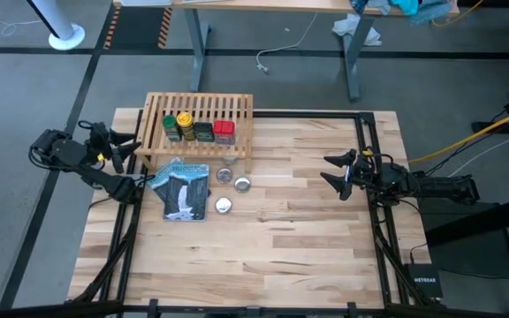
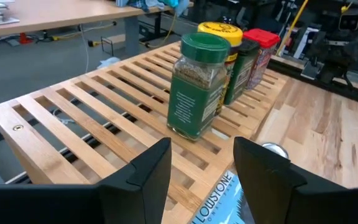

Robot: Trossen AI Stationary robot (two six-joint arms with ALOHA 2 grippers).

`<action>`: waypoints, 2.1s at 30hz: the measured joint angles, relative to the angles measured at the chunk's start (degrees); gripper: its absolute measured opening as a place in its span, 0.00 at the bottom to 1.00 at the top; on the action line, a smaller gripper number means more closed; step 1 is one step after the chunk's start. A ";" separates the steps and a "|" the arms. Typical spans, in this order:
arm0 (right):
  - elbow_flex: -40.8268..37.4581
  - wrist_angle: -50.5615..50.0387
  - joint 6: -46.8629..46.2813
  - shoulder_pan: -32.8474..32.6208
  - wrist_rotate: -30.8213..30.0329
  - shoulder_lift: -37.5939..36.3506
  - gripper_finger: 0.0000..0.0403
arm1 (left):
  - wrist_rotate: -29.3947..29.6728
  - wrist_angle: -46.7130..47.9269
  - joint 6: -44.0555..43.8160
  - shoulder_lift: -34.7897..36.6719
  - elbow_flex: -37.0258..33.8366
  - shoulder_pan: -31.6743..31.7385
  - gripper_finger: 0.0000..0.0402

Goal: Shelf spices
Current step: Remove the green seasoning bottle from the shelf

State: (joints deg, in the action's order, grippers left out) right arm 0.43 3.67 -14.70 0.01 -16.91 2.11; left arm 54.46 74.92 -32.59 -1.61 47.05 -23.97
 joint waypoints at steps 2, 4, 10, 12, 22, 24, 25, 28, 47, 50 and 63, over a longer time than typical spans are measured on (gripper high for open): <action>0.00 0.00 0.00 0.00 -0.02 0.00 0.83 | 0.13 -1.34 0.68 0.00 -0.29 -0.01 0.42; 0.00 -0.05 0.00 0.00 0.00 0.00 0.83 | -0.38 -2.15 2.01 0.00 -0.68 -0.02 0.42; 0.00 -0.11 0.00 0.00 0.00 0.00 0.83 | -2.91 -5.62 6.17 0.00 -1.46 -0.02 0.42; -0.01 -0.14 0.00 0.00 0.00 0.00 0.83 | -3.01 -6.66 6.57 0.00 -1.52 0.00 0.42; -0.01 -0.22 0.00 0.00 0.00 0.00 0.83 | -5.80 -10.16 10.97 -8.77 -2.17 0.00 0.42; 0.00 -0.23 -0.01 0.00 0.00 0.00 0.83 | -4.87 -10.98 11.05 -12.08 -1.68 0.00 0.42; 0.00 -0.26 0.00 0.00 0.02 0.00 0.83 | -3.76 -11.92 10.87 -13.50 -1.29 0.00 0.42; 0.00 -0.27 0.00 0.00 0.00 0.00 0.83 | 2.59 -18.49 10.70 -15.87 -0.83 0.00 0.42; 0.00 -0.33 0.00 0.00 0.03 0.00 0.83 | 11.47 -17.18 -7.54 -15.91 -8.84 0.07 0.42; -0.02 -0.33 -0.02 0.00 0.03 0.00 0.83 | 12.91 -18.59 -8.40 -15.91 -10.06 0.07 0.44; -0.01 -0.33 -0.02 0.00 0.02 0.00 0.83 | 19.45 -18.81 -10.48 -15.91 -13.25 0.07 0.88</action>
State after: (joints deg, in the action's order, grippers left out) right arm 0.42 3.33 -14.72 0.01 -16.89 2.11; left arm 73.91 56.10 -43.08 -17.52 33.80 -23.90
